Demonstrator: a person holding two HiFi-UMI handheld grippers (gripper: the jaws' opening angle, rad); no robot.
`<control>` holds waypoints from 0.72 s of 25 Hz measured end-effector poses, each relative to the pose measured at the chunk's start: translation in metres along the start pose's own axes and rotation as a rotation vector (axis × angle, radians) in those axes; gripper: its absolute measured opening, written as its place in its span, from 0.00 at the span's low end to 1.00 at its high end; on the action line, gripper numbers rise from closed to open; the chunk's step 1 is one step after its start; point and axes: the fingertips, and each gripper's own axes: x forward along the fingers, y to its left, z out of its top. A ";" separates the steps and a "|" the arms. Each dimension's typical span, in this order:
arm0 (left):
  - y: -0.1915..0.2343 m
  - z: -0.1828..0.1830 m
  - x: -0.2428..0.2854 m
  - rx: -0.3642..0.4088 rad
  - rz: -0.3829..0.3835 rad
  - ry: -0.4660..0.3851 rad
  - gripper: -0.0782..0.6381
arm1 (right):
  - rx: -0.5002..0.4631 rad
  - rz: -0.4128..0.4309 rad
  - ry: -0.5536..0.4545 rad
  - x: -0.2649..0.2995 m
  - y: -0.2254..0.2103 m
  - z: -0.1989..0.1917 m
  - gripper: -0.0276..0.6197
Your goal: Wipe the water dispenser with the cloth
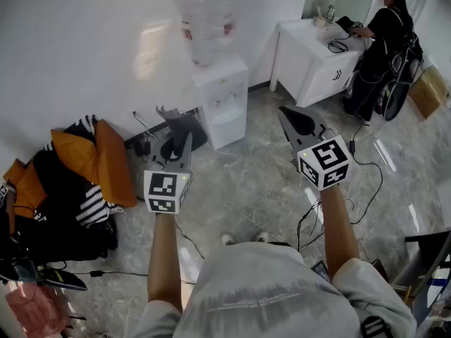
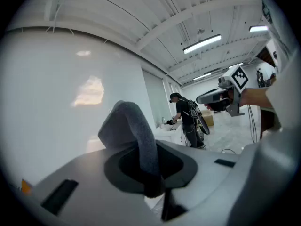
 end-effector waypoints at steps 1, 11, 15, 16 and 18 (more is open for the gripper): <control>-0.004 0.001 0.002 0.004 -0.002 0.002 0.18 | 0.002 0.000 0.001 -0.002 -0.003 -0.002 0.06; -0.037 0.006 0.024 0.019 0.010 0.025 0.18 | 0.048 0.037 -0.025 -0.022 -0.038 -0.023 0.06; -0.047 0.003 0.038 0.020 0.028 0.051 0.18 | 0.071 0.055 -0.016 -0.021 -0.057 -0.037 0.06; -0.047 0.003 0.042 0.016 0.034 0.054 0.18 | 0.073 0.058 -0.014 -0.020 -0.062 -0.039 0.06; -0.045 0.002 0.053 0.005 0.046 0.058 0.18 | 0.074 0.061 -0.011 -0.015 -0.072 -0.044 0.06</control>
